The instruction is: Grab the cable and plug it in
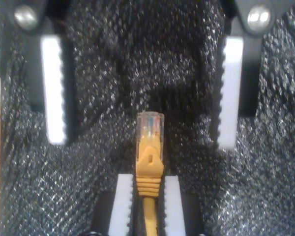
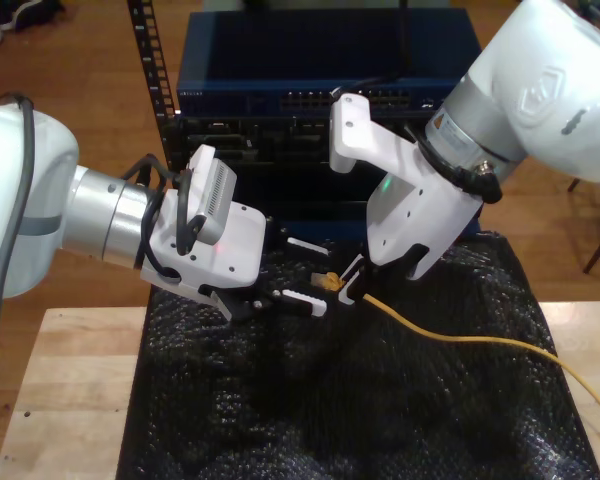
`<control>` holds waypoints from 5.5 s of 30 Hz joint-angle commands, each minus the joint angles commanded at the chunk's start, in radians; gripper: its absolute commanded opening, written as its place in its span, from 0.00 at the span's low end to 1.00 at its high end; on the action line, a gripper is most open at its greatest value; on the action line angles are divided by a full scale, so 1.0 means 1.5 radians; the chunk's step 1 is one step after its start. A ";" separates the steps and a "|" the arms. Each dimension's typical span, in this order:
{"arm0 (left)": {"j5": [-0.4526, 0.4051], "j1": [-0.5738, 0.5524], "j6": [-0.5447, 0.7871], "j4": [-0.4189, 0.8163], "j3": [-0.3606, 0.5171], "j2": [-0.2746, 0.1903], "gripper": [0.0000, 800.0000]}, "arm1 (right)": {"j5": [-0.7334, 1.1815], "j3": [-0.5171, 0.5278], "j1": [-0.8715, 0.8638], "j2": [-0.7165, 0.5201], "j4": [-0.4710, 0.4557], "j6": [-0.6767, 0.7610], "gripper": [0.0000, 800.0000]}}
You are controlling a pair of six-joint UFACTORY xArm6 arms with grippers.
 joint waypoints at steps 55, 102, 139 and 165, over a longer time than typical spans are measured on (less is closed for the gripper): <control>0.021 0.013 -0.006 -0.040 0.009 0.017 0.10 | 0.001 -0.001 -0.013 -0.004 0.005 -0.002 0.01; 0.180 0.122 -0.091 -0.051 -0.010 0.076 0.01 | -0.004 -0.008 -0.012 -0.107 0.004 -0.160 0.98; 0.383 0.161 -0.142 -0.176 -0.003 0.169 0.01 | -0.256 0.124 0.117 -0.254 0.016 -0.291 0.94; 0.492 0.159 -0.203 -0.226 -0.007 0.208 0.00 | -0.373 0.166 0.176 -0.294 0.016 -0.291 0.92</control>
